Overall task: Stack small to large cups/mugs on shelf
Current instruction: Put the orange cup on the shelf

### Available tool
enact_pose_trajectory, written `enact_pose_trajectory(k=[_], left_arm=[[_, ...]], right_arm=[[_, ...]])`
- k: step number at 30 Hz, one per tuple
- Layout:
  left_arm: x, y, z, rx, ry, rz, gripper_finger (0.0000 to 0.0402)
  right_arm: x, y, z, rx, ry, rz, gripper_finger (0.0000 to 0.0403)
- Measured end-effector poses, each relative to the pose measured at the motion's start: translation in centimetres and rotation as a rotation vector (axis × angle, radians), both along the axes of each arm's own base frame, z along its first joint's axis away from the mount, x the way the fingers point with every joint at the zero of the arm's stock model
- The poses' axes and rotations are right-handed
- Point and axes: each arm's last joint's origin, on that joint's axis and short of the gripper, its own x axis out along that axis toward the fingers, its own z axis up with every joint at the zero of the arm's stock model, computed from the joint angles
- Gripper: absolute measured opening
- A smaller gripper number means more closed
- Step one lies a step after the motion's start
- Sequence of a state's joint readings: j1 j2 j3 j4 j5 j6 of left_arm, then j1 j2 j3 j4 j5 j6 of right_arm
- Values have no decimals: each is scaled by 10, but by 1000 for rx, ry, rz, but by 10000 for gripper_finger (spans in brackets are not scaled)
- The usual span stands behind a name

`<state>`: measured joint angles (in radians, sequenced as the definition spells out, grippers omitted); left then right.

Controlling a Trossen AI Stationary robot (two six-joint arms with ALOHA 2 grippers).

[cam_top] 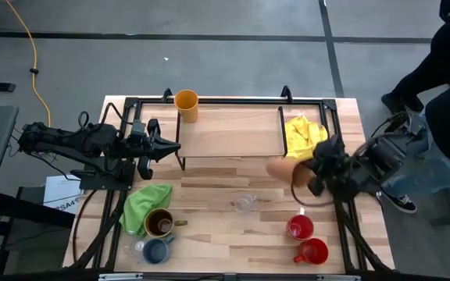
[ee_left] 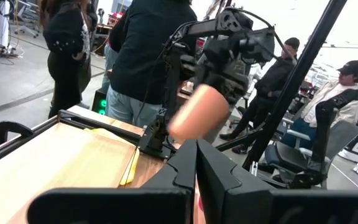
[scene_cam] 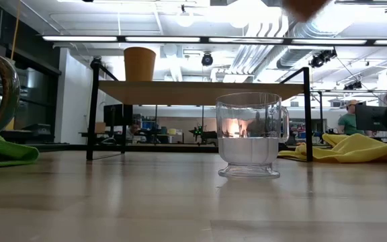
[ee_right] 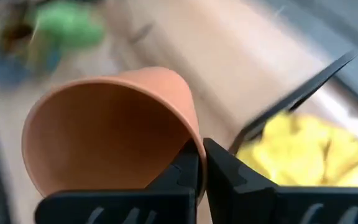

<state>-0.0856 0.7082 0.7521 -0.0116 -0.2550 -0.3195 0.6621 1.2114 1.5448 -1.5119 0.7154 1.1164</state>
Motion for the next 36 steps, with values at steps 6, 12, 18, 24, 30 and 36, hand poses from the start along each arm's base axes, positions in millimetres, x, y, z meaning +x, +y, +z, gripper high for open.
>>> enact_pose_trajectory(k=[6,12,18,24,30,36], left_arm=[[0,0,0,-4,-1,0,0],[2,0,-1,-82,-9,11,0],[15,1,-7,-137,20,90,0],[48,3,-1,-133,71,259,0],[93,5,11,-96,125,505,0],[136,2,25,-38,171,561,0]], right_arm=[[34,-20,5,-194,-175,-204,0],[86,-37,2,-374,-235,-344,0],[126,-55,-8,-531,-227,-472,0],[150,-63,-15,-582,-216,-507,0],[159,-62,-13,-554,-282,-526,0],[160,-61,-11,-540,-311,-536,0]])
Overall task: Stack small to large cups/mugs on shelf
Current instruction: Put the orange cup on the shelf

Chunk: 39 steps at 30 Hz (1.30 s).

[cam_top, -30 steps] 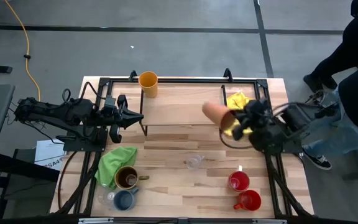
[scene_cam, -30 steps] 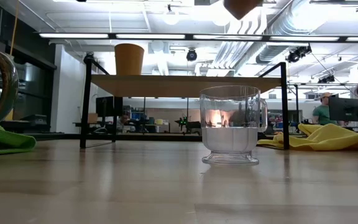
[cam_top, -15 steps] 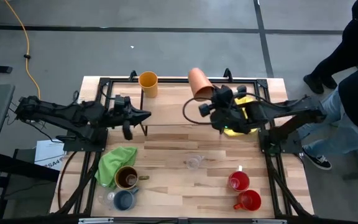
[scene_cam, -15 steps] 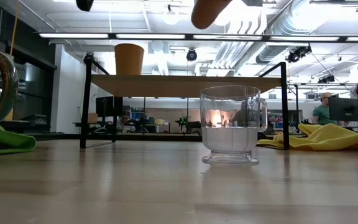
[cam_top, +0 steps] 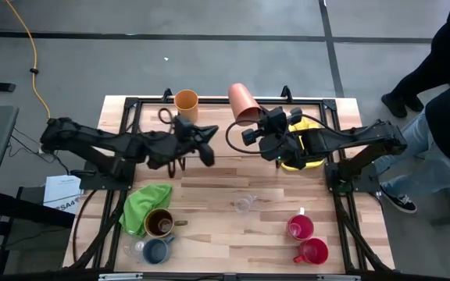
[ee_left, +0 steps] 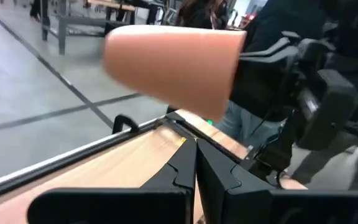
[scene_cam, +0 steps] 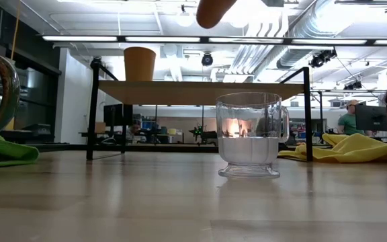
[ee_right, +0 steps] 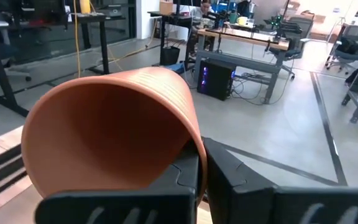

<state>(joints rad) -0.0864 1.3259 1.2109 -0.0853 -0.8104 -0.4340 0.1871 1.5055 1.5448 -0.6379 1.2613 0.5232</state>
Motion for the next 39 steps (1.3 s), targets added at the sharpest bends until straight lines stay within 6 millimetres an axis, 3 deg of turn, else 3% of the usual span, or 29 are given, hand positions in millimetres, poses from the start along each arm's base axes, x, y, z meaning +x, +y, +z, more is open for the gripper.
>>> enact_pose_trajectory(k=[5,11,18,30,34,39], left_arm=[[30,-1,2,65,61,50,0],[46,-2,-1,86,80,69,8],[46,-2,-1,109,100,68,51],[46,-1,-1,207,196,77,183],[45,-1,0,212,199,121,194],[44,0,0,217,201,168,182]], right_arm=[[3,1,1,9,-33,5,0],[3,1,1,12,-41,4,0],[3,1,1,30,-56,9,0],[5,3,1,60,-62,59,0],[7,4,4,94,-106,103,0],[8,4,4,104,-112,118,0]])
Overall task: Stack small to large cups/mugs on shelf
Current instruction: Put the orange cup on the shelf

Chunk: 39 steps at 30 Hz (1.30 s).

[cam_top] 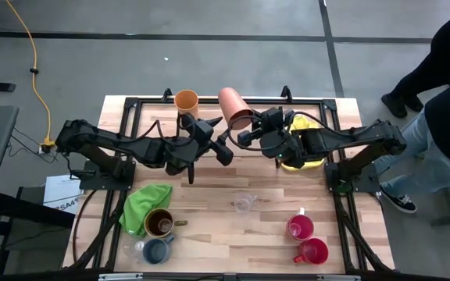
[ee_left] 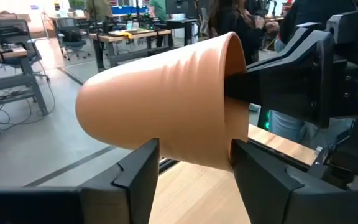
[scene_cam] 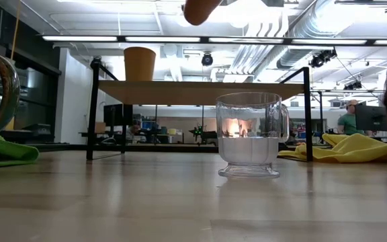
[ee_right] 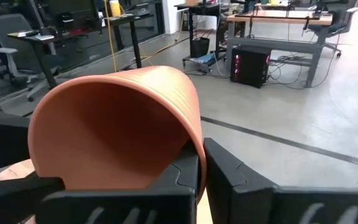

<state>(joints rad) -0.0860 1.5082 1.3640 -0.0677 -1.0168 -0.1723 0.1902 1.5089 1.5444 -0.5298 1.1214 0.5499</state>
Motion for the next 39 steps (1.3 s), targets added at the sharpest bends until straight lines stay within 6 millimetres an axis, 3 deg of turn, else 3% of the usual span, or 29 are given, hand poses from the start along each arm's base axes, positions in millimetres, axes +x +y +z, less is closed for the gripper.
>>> enact_pose_trajectory(k=[10,20,39], left_arm=[[-1,0,0,0,-13,39,128],[-2,1,1,4,-25,81,11],[-2,1,2,6,-21,73,0]], right_arm=[[2,1,1,24,-21,37,0],[2,1,1,30,-22,47,1],[2,1,1,34,-27,45,14]])
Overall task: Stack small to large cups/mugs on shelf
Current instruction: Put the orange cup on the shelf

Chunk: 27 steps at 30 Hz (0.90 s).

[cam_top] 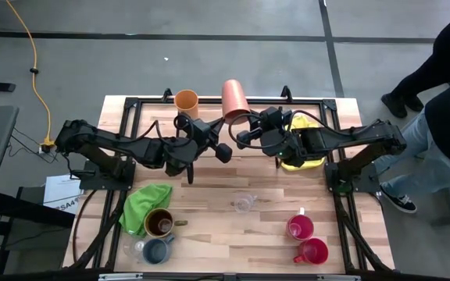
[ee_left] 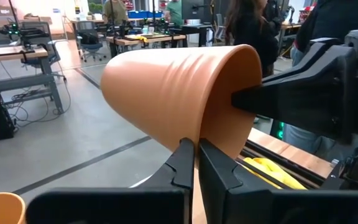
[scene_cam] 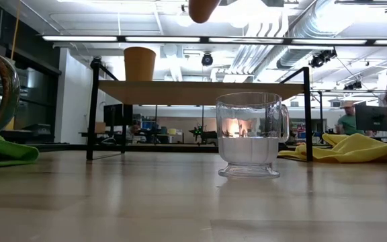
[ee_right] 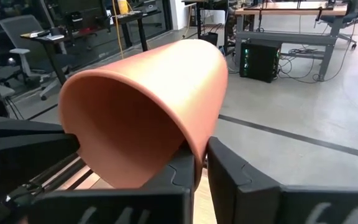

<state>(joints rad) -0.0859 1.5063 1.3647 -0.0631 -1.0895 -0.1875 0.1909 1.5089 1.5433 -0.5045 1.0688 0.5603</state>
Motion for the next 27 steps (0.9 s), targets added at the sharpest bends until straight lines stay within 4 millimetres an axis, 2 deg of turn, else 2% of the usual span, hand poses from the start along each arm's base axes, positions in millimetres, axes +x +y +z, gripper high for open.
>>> enact_pose_trajectory(k=[13,27], left_arm=[[0,1,0,1,2,5,0],[1,0,-1,-1,2,-6,0]], right_arm=[[0,0,1,10,-9,9,81],[-1,0,1,11,-13,10,216]])
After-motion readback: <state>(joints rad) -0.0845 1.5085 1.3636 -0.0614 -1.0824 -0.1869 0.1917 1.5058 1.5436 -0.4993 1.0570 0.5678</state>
